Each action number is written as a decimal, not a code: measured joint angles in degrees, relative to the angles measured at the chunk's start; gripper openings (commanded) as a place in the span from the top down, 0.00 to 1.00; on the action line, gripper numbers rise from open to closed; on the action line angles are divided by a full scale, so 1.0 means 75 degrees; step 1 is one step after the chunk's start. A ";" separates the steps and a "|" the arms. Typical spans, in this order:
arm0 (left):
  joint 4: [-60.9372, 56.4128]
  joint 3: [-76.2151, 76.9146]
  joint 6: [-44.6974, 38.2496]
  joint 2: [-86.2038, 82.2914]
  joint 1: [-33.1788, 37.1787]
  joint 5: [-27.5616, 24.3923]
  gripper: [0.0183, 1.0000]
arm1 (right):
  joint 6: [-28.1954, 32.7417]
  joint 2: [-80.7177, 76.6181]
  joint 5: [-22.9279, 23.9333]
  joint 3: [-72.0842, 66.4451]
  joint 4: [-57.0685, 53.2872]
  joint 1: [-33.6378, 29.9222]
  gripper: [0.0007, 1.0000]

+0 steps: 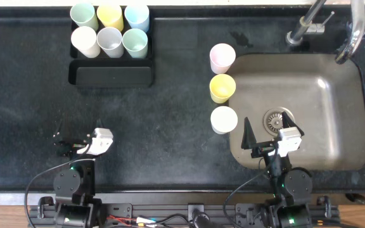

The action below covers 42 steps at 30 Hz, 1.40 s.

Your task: Store Cups

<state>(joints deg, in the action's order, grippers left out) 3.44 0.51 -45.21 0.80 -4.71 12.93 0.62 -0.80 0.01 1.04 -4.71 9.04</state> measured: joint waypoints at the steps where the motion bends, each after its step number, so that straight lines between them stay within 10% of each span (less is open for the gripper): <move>1: 0.0032 0.0000 0.0385 0.0000 0.0000 -0.0058 0.00 | -0.0003 0.0000 0.0000 0.0000 -0.0003 -0.0003 0.00; 10: 0.0085 0.0000 0.3646 0.0003 0.0015 -0.0766 0.00 | 0.0003 0.0000 0.0000 0.0000 -0.0006 0.0000 0.00; 42: 0.0096 0.0000 0.4182 0.0003 0.0015 -0.0898 0.00 | 0.0000 0.0000 0.0000 0.0000 -0.0006 0.0000 0.00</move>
<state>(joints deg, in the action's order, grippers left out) 4.16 0.51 -13.85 0.82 -4.60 6.20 0.62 -0.80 0.01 1.04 -4.75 9.04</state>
